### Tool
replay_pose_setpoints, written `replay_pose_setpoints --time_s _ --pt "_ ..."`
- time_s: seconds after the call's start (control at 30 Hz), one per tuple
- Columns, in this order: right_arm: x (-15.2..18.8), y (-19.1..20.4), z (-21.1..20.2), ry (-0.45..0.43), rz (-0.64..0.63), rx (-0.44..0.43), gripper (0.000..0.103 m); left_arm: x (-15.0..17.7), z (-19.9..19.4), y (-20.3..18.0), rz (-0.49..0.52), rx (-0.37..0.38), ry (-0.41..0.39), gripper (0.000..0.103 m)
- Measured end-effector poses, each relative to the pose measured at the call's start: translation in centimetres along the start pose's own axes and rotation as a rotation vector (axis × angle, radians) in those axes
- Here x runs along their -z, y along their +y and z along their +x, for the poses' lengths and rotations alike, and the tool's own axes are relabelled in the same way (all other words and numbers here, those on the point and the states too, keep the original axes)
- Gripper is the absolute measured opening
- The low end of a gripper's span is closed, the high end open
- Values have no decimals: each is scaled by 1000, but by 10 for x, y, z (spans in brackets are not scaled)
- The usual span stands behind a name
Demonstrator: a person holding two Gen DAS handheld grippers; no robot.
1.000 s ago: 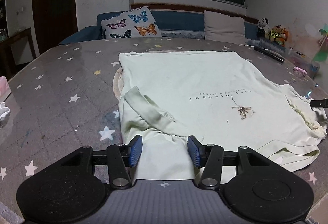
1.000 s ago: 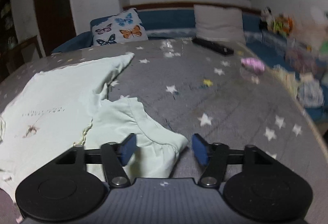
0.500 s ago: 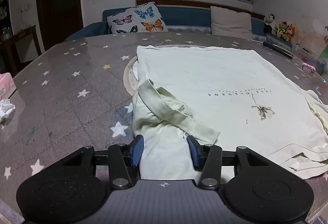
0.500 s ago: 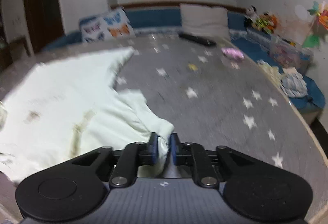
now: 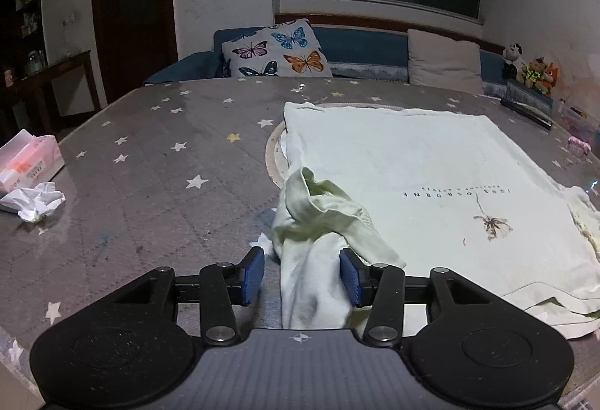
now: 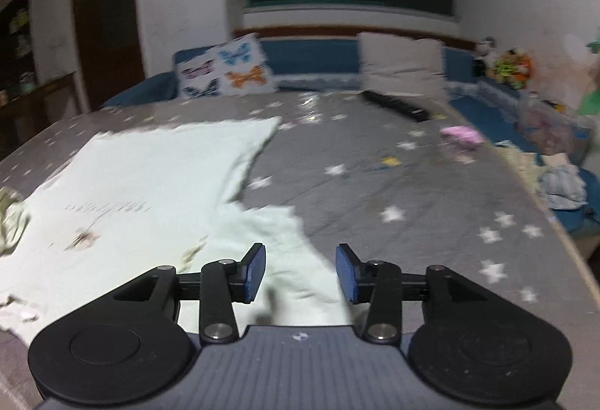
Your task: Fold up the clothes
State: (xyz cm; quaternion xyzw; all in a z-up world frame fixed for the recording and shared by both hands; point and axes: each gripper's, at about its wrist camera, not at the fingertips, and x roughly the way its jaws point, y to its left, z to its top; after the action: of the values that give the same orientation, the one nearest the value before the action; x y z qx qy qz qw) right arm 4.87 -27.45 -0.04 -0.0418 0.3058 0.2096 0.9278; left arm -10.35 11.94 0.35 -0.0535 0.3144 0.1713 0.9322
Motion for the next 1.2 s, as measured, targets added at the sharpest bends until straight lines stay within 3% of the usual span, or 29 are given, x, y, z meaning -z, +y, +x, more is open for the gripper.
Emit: replay_pose_setpoints --time_s 0.23,0.4,0.5,0.6,0.63,0.7,0.87,0.93,1.07,1.13,1.2 --pt "14 9 12 77 -40 -27 43 3 -5 -26 118 51 -49 49" --pt "19 4 4 87 -40 -23 44 11 6 -42 213 68 -38 51" --pt "20 5 0 86 -41 -22 47 14 16 -41 218 41 -23 48" --pt "20 7 2 87 -44 -23 50 10 14 -25 157 49 -29 19" --pt "19 7 2 87 -45 -23 50 8 12 -16 116 54 -34 14" --pt "19 5 2 89 -42 -27 50 3 6 10 -4 39 -43 12" --pt "19 5 2 90 -44 -29 51 5 1 65 -204 -150 -32 11" --pt "19 4 3 90 -39 -33 51 9 1 81 -244 -233 -22 12" --pt "18 2 0 84 -18 -37 54 8 -9 86 -260 -253 -31 21" --pt "18 1 -2 82 -12 -37 56 2 -12 74 -227 -228 -55 49" --pt "19 3 -2 91 -21 -37 59 -5 -13 54 -187 -162 -73 51"
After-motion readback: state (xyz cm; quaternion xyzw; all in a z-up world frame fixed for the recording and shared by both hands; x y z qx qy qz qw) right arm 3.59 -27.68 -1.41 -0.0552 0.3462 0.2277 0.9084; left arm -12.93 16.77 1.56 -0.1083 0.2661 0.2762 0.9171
